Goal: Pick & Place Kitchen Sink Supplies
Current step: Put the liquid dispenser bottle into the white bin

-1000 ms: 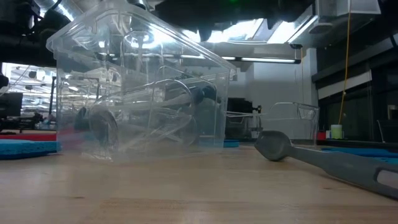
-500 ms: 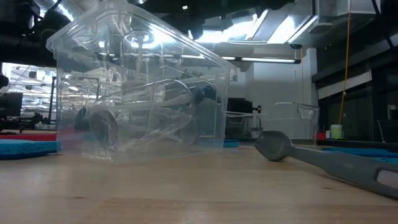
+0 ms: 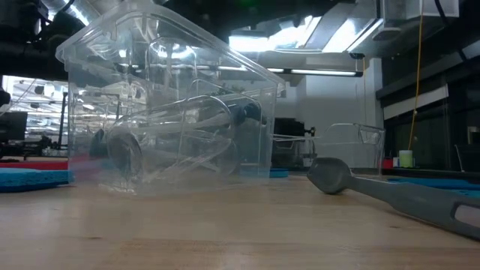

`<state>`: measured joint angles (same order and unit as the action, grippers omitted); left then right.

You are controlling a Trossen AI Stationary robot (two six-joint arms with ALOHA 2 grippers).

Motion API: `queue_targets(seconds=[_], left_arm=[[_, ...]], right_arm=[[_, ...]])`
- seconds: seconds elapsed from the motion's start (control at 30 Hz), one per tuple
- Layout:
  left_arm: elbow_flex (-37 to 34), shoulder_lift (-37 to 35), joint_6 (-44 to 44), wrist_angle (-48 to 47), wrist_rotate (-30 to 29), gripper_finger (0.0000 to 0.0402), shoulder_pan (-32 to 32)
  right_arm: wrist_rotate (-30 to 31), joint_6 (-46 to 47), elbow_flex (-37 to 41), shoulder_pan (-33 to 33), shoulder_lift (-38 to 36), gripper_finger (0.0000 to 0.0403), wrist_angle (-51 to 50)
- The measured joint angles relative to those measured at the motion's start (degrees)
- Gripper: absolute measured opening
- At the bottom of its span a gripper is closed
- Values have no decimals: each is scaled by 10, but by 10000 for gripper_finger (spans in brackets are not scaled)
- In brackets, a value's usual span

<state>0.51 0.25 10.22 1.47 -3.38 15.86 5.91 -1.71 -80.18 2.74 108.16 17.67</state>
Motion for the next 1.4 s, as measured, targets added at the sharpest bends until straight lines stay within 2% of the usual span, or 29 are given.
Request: queue_targets(seconds=[0.1,0.17,0.4,0.67,0.83,0.97,1.13,1.27,1.4], left_arm=[[0,0,0,0,0,251,0],[0,0,0,0,0,251,0],[0,0,0,0,0,251,0],[0,0,0,0,0,251,0],[0,0,0,0,0,251,0],[0,0,0,0,0,251,0],[0,0,0,0,0,251,0],[0,0,0,0,0,251,0],[0,0,0,0,0,251,0]], right_arm=[[1,0,-2,0,1,291,0],[1,1,-3,0,1,267,1],[-1,5,-3,0,0,136,0],[0,18,-40,-4,-1,137,-43],[0,47,-66,-16,-30,137,-93],[-14,90,-69,-28,-73,137,-118],[-1,174,-54,-33,-107,137,-162],[25,236,-4,-33,-104,137,-107],[25,288,78,-33,-104,137,57]])
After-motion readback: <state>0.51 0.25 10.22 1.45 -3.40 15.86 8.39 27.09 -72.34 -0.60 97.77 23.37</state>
